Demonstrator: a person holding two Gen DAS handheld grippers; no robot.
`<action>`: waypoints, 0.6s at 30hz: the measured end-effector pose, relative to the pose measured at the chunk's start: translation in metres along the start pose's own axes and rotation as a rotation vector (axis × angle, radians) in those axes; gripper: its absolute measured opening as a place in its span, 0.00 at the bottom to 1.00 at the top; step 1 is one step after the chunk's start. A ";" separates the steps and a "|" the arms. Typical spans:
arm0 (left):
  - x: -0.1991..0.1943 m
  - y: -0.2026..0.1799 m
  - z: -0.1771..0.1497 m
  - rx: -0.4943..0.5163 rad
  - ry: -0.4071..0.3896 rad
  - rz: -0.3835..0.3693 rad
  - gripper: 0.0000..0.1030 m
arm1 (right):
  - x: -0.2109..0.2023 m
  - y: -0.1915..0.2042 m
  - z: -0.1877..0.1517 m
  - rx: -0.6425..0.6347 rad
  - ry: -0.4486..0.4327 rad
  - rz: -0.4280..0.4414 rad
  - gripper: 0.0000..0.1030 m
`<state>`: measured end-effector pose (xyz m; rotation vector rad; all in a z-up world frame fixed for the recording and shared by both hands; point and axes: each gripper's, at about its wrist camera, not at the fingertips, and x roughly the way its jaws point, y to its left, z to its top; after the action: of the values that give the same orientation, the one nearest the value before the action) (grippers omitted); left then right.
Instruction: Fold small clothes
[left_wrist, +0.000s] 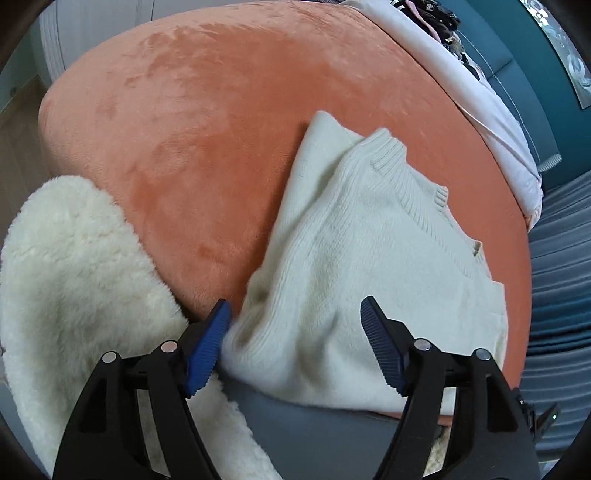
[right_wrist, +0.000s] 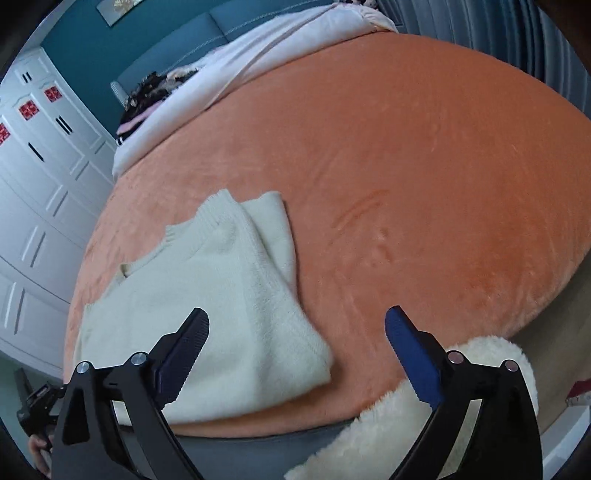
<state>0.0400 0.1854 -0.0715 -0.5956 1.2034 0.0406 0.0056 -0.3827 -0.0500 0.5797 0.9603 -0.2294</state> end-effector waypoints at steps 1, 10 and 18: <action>0.007 0.002 0.001 -0.023 0.013 -0.017 0.73 | 0.019 -0.004 0.002 0.017 0.049 0.009 0.92; 0.001 0.011 0.018 -0.009 0.049 -0.115 0.27 | 0.010 0.020 -0.003 0.131 0.108 0.250 0.18; 0.010 0.024 0.019 0.000 0.090 -0.010 0.40 | 0.024 0.015 -0.053 -0.020 0.266 -0.056 0.30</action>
<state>0.0526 0.2113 -0.0858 -0.6092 1.2874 0.0055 -0.0117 -0.3390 -0.0877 0.5738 1.2360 -0.1954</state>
